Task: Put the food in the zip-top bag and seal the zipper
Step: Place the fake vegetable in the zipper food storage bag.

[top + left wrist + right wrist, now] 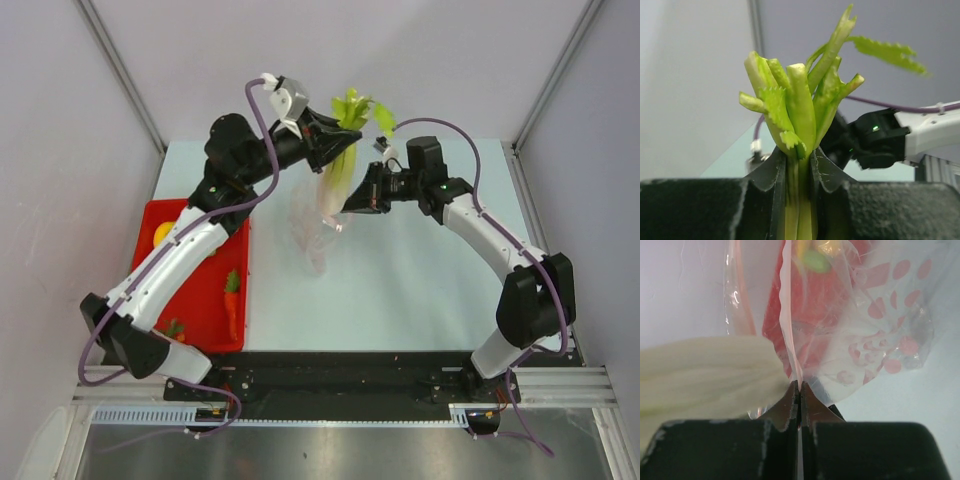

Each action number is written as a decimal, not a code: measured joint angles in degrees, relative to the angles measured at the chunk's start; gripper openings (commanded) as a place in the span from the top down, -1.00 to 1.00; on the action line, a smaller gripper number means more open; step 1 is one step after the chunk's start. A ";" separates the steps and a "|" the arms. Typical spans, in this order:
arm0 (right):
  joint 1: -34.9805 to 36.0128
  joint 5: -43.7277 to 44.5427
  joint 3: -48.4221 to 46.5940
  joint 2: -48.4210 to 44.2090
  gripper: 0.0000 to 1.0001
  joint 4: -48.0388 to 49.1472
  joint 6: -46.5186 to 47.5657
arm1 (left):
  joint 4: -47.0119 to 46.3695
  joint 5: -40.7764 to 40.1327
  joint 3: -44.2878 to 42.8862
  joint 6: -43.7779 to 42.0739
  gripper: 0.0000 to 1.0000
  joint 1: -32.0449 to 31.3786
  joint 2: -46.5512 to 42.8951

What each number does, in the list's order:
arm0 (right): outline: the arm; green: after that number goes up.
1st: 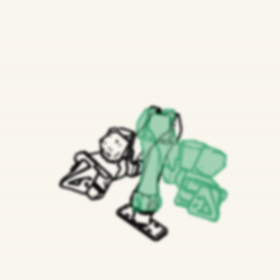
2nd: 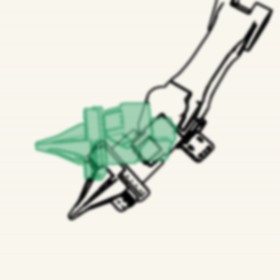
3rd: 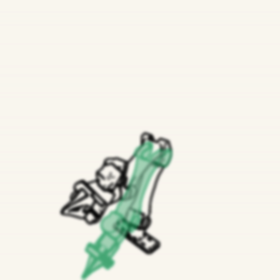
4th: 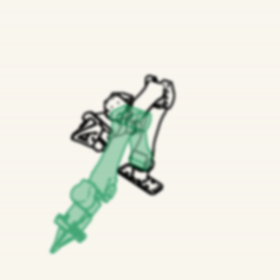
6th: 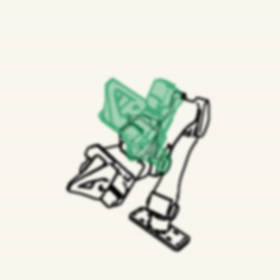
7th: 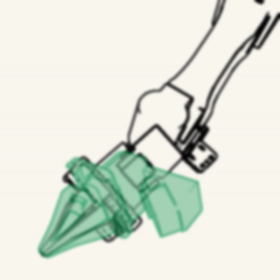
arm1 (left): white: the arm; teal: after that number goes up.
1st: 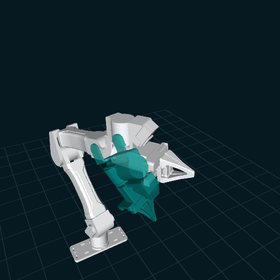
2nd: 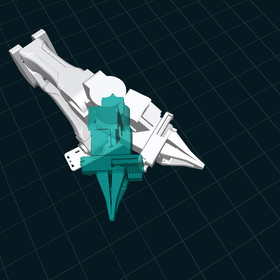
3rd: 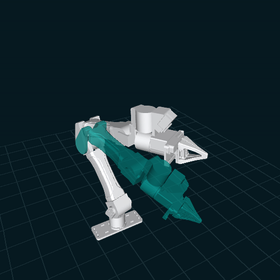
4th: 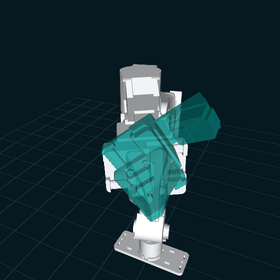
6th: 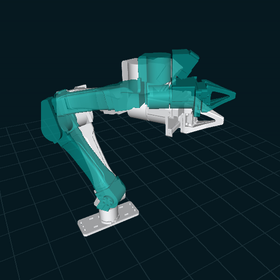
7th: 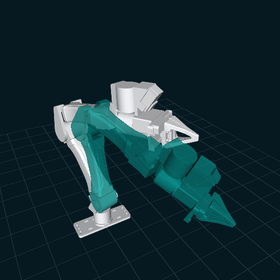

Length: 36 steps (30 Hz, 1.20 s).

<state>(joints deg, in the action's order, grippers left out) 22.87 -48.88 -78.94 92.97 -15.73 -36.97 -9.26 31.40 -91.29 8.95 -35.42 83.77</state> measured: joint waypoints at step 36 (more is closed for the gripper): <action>-2.95 -11.04 13.40 -1.27 1.00 39.04 -29.94 | 9.75 -29.55 13.64 9.44 0.80 -0.48 -5.66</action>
<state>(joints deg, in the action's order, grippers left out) 19.92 -59.92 -65.54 91.70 23.31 -66.92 0.49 1.85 -77.65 18.39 -35.90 78.11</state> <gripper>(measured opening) 0.010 0.199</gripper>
